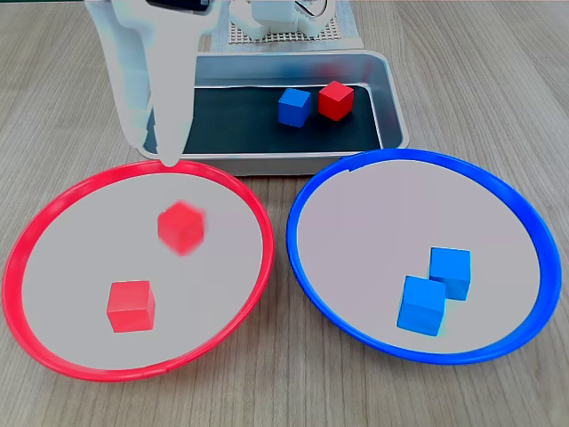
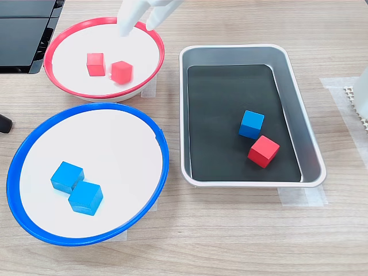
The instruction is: Move six blocks tray to matching dishes
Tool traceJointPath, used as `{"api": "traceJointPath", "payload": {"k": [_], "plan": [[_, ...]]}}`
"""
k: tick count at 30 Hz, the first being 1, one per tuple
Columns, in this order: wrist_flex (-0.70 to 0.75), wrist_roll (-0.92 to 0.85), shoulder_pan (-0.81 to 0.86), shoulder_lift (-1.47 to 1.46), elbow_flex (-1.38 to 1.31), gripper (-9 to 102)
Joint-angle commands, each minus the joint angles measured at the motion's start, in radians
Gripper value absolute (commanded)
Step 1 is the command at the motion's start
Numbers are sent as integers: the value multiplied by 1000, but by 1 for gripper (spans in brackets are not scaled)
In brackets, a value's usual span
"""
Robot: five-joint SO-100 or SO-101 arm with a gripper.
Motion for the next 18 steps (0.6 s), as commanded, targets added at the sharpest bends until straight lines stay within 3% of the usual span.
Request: {"api": "traceJointPath", "payload": {"k": [1, 4, 8, 12, 18], "plan": [[75, -60, -12, 64, 6, 11], [233, -138, -32, 126, 28, 0], [502, -262, -78, 232, 133, 0], [451, -275, -161, 345, 364, 2], [291, -143, -227, 430, 569, 18]]}}
